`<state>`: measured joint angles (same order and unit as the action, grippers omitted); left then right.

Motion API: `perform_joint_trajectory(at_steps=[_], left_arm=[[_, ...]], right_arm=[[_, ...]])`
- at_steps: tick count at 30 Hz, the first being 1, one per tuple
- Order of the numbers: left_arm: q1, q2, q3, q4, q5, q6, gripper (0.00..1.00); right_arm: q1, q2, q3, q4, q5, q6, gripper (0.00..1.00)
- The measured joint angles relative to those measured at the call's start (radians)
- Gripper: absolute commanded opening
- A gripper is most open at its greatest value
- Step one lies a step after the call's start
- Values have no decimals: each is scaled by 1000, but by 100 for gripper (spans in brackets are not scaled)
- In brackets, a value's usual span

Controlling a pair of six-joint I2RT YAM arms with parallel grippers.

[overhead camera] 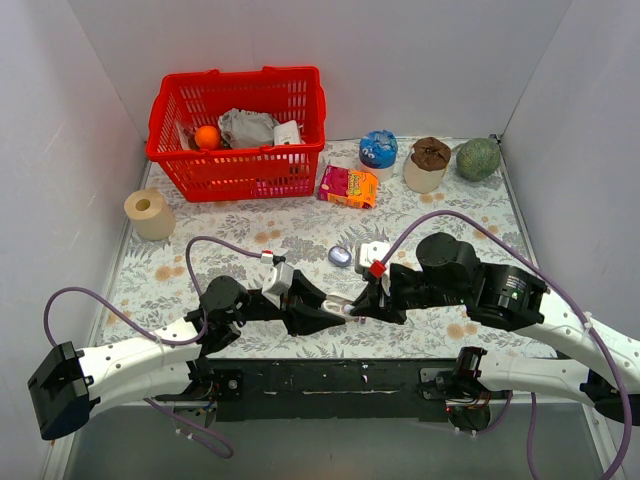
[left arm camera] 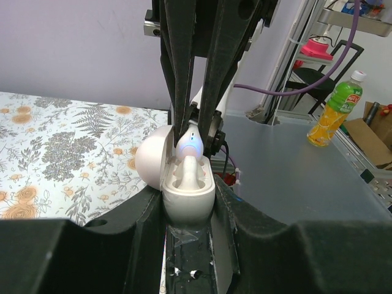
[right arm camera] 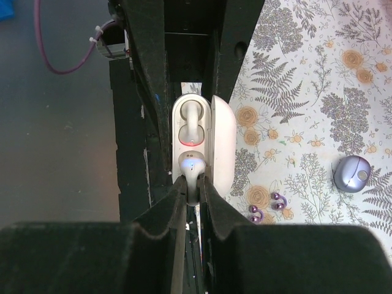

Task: Insert the wireless bluetooth earbuds into the charging case
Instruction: Place the earbud in the charging case.

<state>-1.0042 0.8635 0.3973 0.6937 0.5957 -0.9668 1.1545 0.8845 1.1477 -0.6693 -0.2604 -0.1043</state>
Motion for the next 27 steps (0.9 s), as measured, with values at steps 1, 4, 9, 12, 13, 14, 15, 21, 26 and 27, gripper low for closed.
perform_joint_trajectory(at_steps=[1, 4, 9, 12, 13, 14, 15, 21, 26, 27], left_arm=[[0, 0, 0, 0, 0, -1, 0], [0, 6, 0, 8, 0, -6, 0], [1, 19, 1, 14, 3, -17, 0], [1, 19, 1, 16, 3, -18, 0], [1, 19, 1, 16, 3, -18, 0], [1, 19, 1, 16, 3, -18, 0], [1, 19, 1, 16, 3, -18, 0], [1, 19, 1, 13, -3, -18, 0], [1, 19, 1, 13, -10, -18, 0], [1, 19, 1, 13, -11, -18, 0]], right_arm=[[0, 0, 0, 1, 0, 0, 1], [2, -1, -7, 15, 3, 2, 1], [5, 0, -18, 24, 14, 7, 1], [6, 0, -18, 24, 18, 11, 1], [6, 0, -18, 24, 19, 12, 4], [7, 0, -18, 24, 22, 14, 9], [7, 0, -18, 24, 23, 15, 12], [11, 0, -18, 23, 43, 28, 27], [13, -1, -18, 26, 57, 35, 31], [13, -1, -18, 27, 60, 39, 32]])
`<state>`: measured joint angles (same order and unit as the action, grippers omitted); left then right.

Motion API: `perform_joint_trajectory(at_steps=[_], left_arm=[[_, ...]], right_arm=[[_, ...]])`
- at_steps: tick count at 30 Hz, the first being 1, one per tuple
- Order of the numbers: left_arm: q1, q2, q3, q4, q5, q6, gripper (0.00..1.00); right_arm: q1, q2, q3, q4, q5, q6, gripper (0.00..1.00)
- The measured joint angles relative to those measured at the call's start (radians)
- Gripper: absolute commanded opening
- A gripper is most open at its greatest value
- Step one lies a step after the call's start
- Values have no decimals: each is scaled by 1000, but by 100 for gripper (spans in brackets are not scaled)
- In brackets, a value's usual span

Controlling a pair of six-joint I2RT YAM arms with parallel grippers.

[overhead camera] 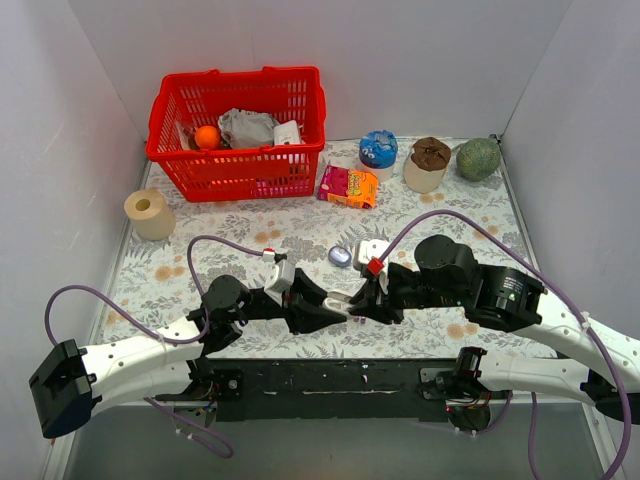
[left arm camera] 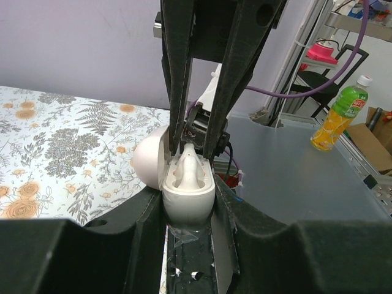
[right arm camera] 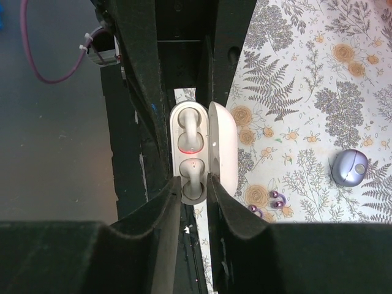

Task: Insert the wireless bluetooth earbuds into the charging case
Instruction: Place the earbud in the charging case.

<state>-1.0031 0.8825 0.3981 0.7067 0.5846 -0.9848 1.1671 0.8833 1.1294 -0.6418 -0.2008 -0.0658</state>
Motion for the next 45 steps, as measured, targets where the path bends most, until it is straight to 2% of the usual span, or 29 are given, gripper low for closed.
perform_joint_trajectory(at_steps=[12, 14, 15, 16, 19, 22, 27, 31, 45], left_arm=[[0, -21, 0, 5, -36, 0, 0], [0, -34, -3, 9, -39, 0, 0], [0, -43, -9, 13, -37, 0, 0], [0, -53, -15, 14, -37, -2, 0], [0, -66, -28, 18, -36, -7, 0], [0, -71, -30, 12, -34, -11, 0], [0, -92, -30, 3, -34, -11, 0], [0, -102, -30, 3, -34, -11, 0], [0, -100, -30, -2, -56, -15, 0]], right_arm=[[1, -5, 43, -11, 19, 32, 41], [1, -21, 90, -8, 45, 39, 34], [1, -33, 110, 0, 64, 44, 28], [1, -50, 126, 17, 97, 51, 16], [1, -81, 151, 41, 211, 80, 1], [0, -59, 159, 43, 301, 114, 1], [0, 61, 117, 47, 328, 146, 1], [0, 113, 85, 38, 307, 160, 1], [0, 95, 84, 76, 143, 169, 1]])
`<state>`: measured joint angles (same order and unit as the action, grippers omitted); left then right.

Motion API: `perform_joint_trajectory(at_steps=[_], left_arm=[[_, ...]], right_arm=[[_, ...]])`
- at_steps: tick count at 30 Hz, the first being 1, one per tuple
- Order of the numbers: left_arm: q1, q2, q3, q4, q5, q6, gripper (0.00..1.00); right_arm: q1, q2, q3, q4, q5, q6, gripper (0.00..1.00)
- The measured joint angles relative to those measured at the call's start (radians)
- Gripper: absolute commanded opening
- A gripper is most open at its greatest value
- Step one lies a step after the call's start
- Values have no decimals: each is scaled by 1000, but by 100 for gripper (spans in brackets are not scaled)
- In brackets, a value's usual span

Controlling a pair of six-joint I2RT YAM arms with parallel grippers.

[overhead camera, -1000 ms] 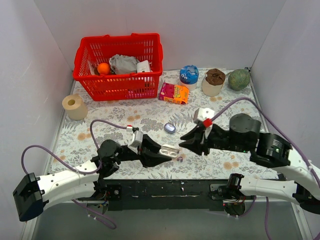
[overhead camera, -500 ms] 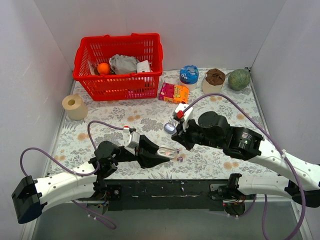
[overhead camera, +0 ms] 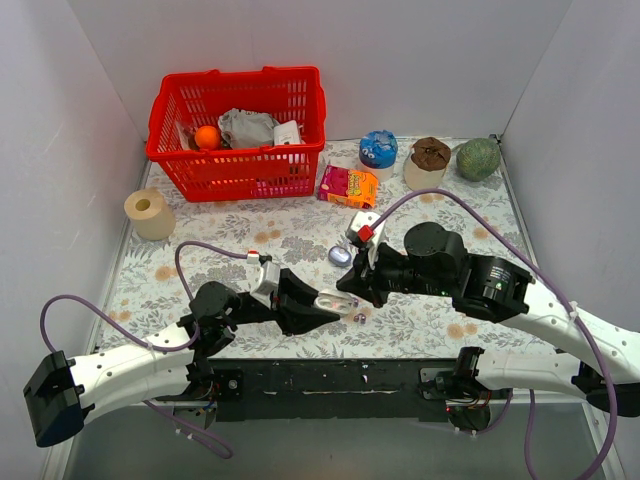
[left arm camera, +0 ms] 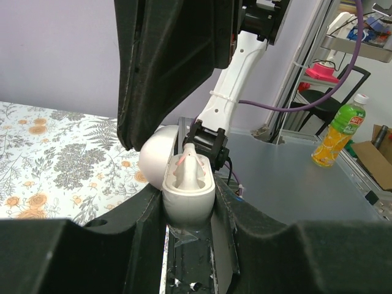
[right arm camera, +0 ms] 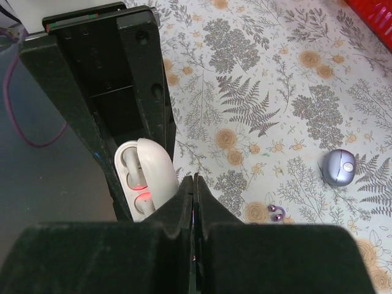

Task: Insert the wireless bluetooth earbuds into the charging case
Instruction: Place the earbud in the charging case, then close the charging case, then place the charging case at the center of the board.

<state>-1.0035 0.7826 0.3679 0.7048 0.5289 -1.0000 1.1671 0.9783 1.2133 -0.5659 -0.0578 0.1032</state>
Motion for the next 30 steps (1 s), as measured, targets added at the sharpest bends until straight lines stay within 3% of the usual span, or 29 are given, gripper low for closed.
perform_joint_trajectory(at_steps=[11, 14, 18, 25, 28, 30], left_arm=[[-1, 2, 0, 0, -46, -6, 0], [-1, 1, 0, -5, -65, -13, 0], [-2, -10, 0, -67, -172, -81, 0], [13, -35, 11, -493, -684, -417, 0], [67, 18, 12, -652, -783, -492, 0], [155, 62, 11, -706, -769, -515, 0]], right_arm=[[0, -35, -48, 15, -31, 4, 1], [1, -56, -65, 24, 56, 32, 1], [2, -150, -159, 42, 289, 96, 1], [0, -209, -351, 68, 505, 182, 1], [0, -150, -415, 72, 518, 210, 1], [0, -127, -448, 71, 509, 222, 1]])
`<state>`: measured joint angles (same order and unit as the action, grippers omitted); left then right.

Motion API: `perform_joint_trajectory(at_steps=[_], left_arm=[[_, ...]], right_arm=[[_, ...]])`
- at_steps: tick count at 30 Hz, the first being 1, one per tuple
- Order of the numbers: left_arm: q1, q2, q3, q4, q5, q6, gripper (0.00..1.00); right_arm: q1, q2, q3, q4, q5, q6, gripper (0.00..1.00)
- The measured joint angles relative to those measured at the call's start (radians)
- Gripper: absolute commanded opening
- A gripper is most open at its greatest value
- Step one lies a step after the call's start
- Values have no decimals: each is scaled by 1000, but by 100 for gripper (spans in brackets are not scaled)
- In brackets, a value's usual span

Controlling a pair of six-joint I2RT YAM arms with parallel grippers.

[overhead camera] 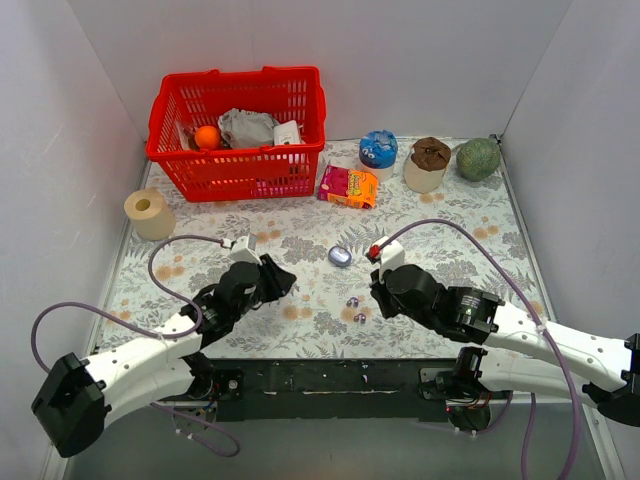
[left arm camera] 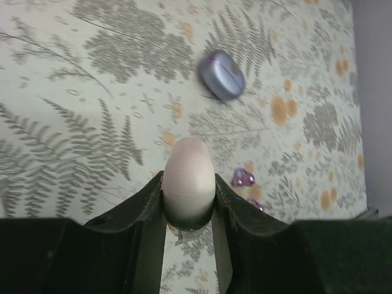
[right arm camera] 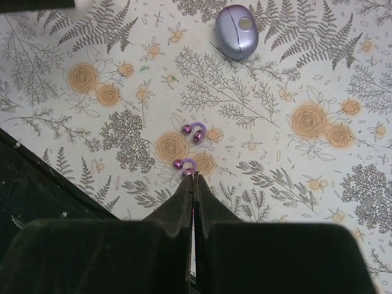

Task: Insert the wireless bluetooth earbuds into the charging case
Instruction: Place the charging case at the center of the board.

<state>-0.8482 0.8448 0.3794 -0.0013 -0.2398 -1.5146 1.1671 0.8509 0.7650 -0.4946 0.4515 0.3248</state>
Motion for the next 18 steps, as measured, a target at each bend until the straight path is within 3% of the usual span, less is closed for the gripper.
perform_joint_trajectory(at_steps=[4, 7, 13, 18], left_arm=[[198, 103, 0, 11, 87, 0, 0], [309, 221, 2, 55, 184, 24, 5], [408, 540, 144, 87, 405, 116, 11], [450, 645, 220, 92, 506, 180, 24]], right_arm=[[0, -3, -38, 17, -19, 20, 2], [0, -21, -47, 47, -36, 28, 2], [0, -41, -57, 89, -51, 40, 2], [0, -42, -61, 98, -61, 40, 3]])
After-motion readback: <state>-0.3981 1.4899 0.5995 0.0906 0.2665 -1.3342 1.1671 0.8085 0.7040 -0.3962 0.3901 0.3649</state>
